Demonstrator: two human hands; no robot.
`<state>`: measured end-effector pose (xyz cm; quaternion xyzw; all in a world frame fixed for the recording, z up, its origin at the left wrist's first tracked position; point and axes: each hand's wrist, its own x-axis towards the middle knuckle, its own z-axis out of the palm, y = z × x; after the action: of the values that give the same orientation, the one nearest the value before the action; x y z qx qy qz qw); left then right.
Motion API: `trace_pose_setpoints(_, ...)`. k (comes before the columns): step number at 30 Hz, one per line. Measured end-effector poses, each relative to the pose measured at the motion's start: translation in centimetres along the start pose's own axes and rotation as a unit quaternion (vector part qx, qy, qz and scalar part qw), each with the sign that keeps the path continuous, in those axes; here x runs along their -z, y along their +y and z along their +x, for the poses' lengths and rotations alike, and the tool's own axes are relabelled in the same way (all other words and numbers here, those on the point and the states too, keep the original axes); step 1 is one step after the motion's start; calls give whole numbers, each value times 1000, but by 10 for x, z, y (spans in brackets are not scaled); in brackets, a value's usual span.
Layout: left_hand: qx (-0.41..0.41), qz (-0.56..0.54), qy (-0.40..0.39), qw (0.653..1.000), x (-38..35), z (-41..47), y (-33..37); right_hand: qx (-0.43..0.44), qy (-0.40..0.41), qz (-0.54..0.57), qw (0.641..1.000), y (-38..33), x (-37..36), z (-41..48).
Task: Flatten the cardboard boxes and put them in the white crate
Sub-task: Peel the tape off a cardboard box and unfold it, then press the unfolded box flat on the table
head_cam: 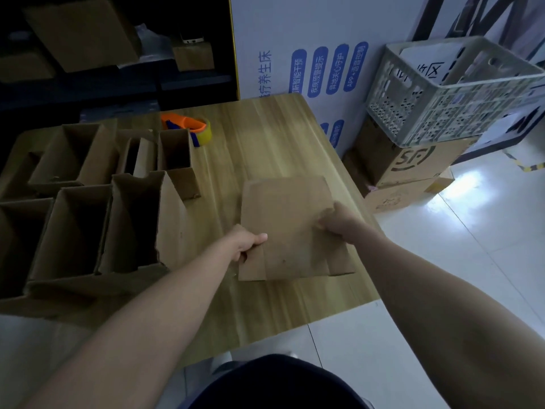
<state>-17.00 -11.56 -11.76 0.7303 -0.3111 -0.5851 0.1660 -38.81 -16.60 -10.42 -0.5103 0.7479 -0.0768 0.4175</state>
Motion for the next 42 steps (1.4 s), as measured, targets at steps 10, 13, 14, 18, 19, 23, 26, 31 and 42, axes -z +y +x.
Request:
trace_pose_setpoints(10,-155,434,84,884,-30,15,-15,32,-50,-126,990,46,-36,22)
trace_pose_setpoints(13,-175,492,-2,853,-34,32,-24,54,-49,-206,976,54,-41,24)
trace_pose_setpoints(14,-165,500,-7,850,-35,37,-28,54,-49,-239,968,57,-42,24)
trace_pose_setpoints(18,-151,503,3,851,-36,53,-33,56,-26,-307,950,60,-46,31)
trace_pose_setpoints(19,-149,504,7,850,-36,57,-31,59,-18,-306,950,57,-46,35)
trace_pose_setpoints(23,-137,502,22,854,-33,68,-13,81,11,-307,948,42,-42,51)
trace_pose_setpoints(26,-135,499,23,856,-29,75,-2,108,9,-299,948,37,-41,58)
trace_pose_setpoints(31,-142,483,84,860,-27,82,23,190,-81,-351,913,42,-46,60)
trace_pose_setpoints(42,-194,421,87,882,-1,103,14,190,-61,-395,897,-20,-46,117)
